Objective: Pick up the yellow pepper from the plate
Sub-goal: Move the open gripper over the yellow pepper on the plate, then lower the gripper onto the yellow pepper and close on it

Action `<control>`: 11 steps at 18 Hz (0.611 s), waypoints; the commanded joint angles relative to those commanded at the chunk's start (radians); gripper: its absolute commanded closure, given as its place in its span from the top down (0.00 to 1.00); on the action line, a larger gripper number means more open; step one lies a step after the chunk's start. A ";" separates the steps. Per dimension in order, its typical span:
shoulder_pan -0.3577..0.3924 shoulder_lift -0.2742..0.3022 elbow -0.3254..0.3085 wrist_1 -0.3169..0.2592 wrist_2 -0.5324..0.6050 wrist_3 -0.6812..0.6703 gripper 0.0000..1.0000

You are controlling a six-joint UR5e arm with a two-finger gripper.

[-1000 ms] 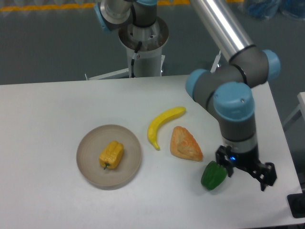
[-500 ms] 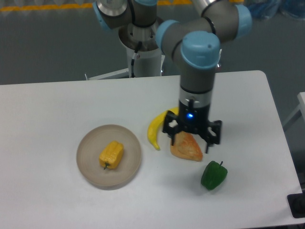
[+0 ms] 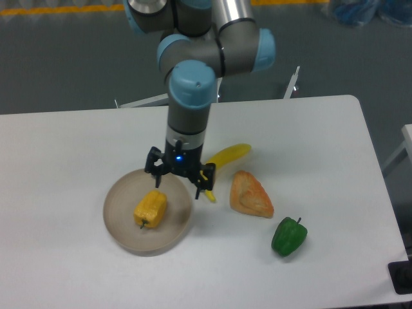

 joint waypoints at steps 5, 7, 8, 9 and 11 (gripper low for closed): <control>-0.031 -0.034 -0.006 0.023 0.002 0.003 1.00; -0.035 -0.060 -0.002 0.046 0.003 0.008 1.00; -0.037 -0.063 0.001 0.049 0.003 0.020 1.00; -0.038 -0.063 0.001 0.049 0.002 0.029 1.00; -0.049 -0.075 0.000 0.051 0.003 0.038 1.00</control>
